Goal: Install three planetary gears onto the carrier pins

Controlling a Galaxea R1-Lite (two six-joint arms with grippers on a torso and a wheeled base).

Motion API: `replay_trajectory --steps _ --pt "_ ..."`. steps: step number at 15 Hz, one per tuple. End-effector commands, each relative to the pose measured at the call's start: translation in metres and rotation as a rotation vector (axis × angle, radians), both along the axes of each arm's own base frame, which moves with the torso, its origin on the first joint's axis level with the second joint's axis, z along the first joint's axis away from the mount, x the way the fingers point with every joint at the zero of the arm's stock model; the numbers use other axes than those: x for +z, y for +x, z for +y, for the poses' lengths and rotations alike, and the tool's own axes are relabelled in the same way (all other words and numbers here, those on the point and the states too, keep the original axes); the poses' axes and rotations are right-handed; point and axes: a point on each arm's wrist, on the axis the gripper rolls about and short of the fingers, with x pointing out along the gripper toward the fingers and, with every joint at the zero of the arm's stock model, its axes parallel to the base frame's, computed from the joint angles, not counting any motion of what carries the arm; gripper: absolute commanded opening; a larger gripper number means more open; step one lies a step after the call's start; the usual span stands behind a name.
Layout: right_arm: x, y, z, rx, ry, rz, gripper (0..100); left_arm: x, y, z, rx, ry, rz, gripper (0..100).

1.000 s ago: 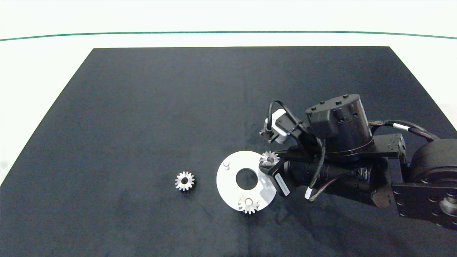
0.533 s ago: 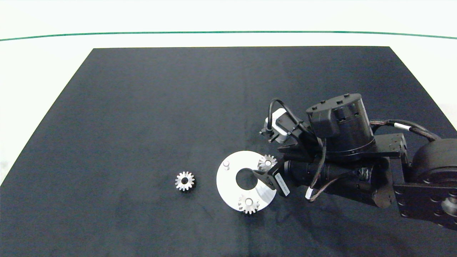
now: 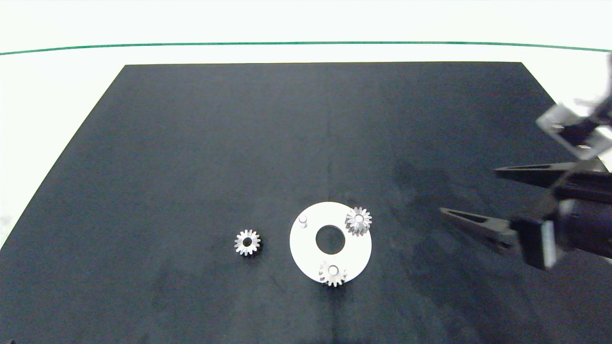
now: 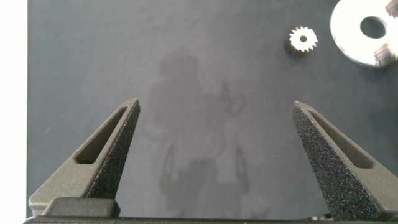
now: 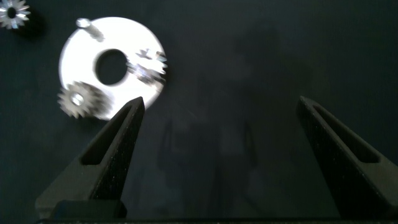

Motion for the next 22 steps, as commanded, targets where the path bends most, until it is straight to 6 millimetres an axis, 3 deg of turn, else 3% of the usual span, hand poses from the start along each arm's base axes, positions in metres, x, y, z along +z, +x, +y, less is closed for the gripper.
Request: replay_trajectory --steps 1,4,10,19,22 --pt "-0.023 -0.125 -0.107 -0.245 0.075 -0.126 100 -0.014 0.040 -0.009 -0.078 0.062 0.054 100" --pt "-0.031 -0.152 -0.120 -0.287 0.079 -0.149 100 -0.020 0.072 -0.017 -0.104 0.134 0.064 100" --pt "-0.056 -0.157 -0.119 -0.407 0.023 -0.060 100 -0.002 0.098 -0.032 -0.233 0.276 0.195 100" --pt "-0.070 -0.185 -0.126 -0.446 0.032 -0.080 100 -0.008 0.136 -0.056 -0.335 0.362 0.273 100" --pt "-0.073 -0.188 -0.127 -0.448 0.035 -0.087 100 -0.013 0.170 -0.073 -0.352 0.375 0.307 100"
